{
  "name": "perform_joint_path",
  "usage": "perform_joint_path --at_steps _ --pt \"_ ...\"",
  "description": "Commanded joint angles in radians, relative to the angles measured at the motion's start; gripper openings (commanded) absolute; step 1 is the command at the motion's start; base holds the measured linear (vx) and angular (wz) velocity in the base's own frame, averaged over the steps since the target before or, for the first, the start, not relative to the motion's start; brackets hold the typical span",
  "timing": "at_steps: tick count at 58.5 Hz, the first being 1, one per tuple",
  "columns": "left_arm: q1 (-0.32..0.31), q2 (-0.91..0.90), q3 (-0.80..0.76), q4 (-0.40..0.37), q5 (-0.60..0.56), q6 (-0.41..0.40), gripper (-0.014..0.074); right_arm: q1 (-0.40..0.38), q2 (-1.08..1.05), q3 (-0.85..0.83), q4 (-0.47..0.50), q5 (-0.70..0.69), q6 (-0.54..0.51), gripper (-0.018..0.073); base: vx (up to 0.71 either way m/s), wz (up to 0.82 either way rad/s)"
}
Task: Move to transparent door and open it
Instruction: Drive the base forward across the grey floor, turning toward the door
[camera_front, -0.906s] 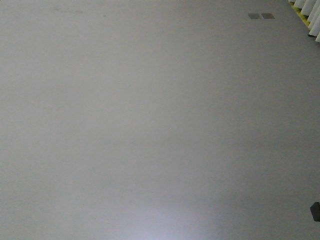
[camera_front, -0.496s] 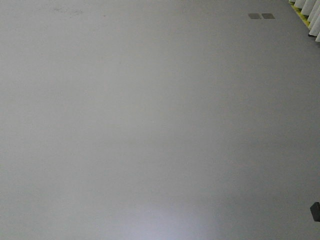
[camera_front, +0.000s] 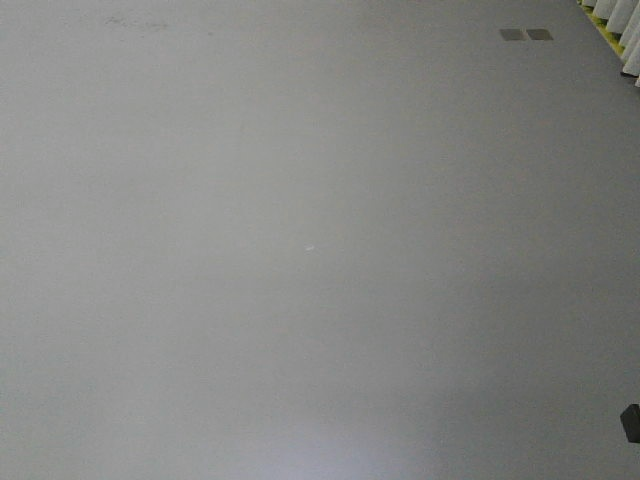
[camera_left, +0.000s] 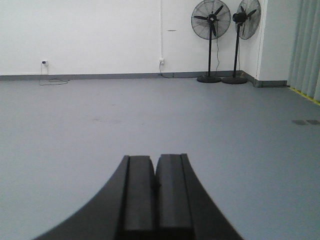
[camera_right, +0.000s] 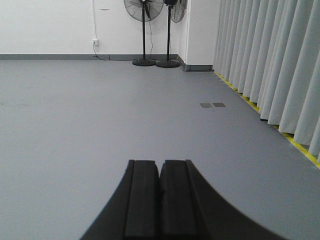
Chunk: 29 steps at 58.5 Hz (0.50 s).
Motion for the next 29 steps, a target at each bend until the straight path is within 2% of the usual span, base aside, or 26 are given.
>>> perform_joint_path --at_steps 1,16,29 --pt "-0.006 -0.003 0.030 -0.003 -0.080 -0.006 -0.0006 -0.004 -0.014 0.014 -0.004 -0.086 -0.007 -0.0005 0.16 0.05" --pt "-0.006 -0.003 0.030 -0.003 -0.080 -0.006 -0.0006 -0.004 -0.014 0.014 -0.004 -0.086 -0.007 -0.0005 0.24 0.11" --pt "-0.006 -0.003 0.030 -0.003 -0.080 -0.006 -0.0006 -0.004 -0.014 0.014 -0.004 -0.086 -0.007 -0.0005 0.38 0.09"
